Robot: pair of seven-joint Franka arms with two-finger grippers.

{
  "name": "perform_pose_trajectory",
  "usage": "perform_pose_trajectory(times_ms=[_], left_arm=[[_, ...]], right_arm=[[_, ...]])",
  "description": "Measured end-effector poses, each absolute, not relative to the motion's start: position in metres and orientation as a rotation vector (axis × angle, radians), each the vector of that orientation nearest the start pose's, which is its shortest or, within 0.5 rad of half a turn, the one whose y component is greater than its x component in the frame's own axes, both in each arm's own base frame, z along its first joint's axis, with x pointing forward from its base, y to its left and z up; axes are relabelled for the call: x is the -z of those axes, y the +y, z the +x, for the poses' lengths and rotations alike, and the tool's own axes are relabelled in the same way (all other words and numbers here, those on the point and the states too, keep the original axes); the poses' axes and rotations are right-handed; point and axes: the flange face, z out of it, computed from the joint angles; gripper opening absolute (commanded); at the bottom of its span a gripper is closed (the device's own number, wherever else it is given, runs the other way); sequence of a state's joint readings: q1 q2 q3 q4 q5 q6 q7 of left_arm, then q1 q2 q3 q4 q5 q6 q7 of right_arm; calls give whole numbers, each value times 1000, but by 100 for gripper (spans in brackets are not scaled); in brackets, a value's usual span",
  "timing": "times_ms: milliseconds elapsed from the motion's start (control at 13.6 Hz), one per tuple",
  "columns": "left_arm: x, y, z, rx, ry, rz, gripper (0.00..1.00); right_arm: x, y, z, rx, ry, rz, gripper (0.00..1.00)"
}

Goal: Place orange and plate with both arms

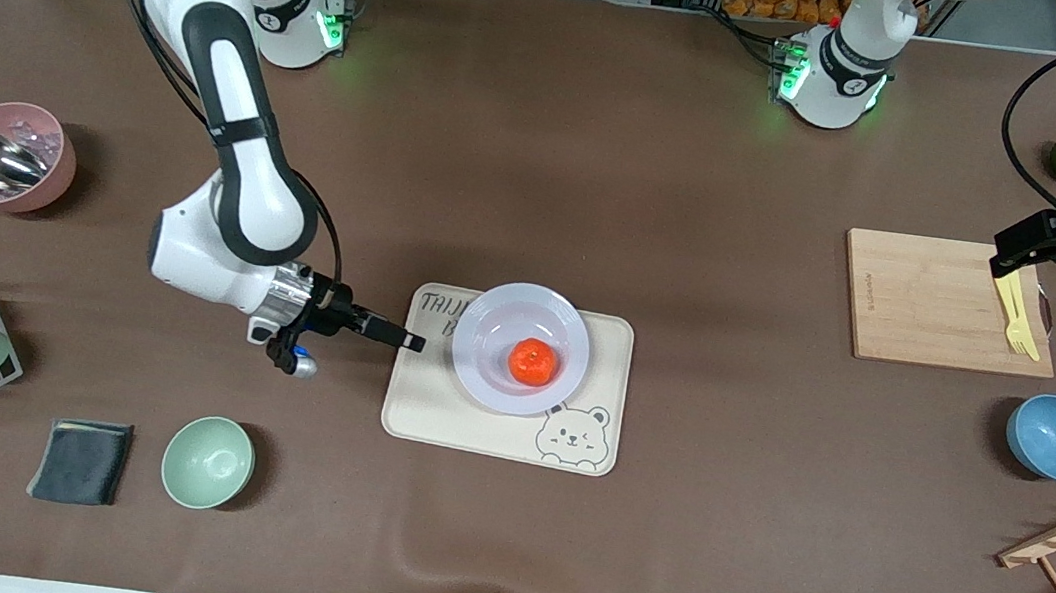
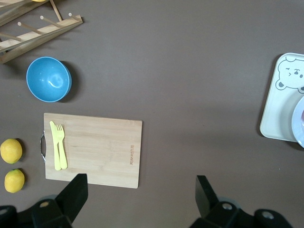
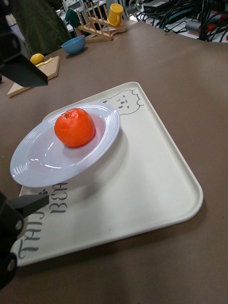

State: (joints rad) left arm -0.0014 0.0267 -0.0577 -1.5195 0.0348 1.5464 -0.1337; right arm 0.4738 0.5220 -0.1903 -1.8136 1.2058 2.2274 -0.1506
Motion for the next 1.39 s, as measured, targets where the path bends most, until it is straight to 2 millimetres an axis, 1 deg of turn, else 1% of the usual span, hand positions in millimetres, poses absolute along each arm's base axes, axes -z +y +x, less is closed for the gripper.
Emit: perform_pose_trajectory(times_ms=[220, 440, 660, 807, 1027, 1100, 1247, 1394], left_arm=[[-632, -29, 560, 4, -116, -3106, 100], [-630, -29, 560, 0, -118, -3106, 100], [-630, -29, 561, 0, -117, -3106, 100], [-632, -29, 560, 5, -117, -3106, 100], [-632, -29, 560, 5, -117, -3106, 100], [-632, -29, 560, 5, -118, -3106, 100], [-632, -28, 560, 5, -120, -3106, 100], [-632, -27, 560, 6, -122, -3106, 100]], right_arm=[[-267, 188, 623, -183, 390, -2329, 100], [-273, 165, 627, -227, 345, -2362, 100], [-297, 130, 640, -274, 289, -2416, 100], [-308, 109, 646, -268, 286, -2459, 100], [-306, 76, 649, -260, 308, -2507, 100], [-305, 58, 650, -254, 313, -2533, 100], [-304, 14, 651, -227, 261, -2609, 100], [-308, -27, 651, -195, 215, -2673, 100]])
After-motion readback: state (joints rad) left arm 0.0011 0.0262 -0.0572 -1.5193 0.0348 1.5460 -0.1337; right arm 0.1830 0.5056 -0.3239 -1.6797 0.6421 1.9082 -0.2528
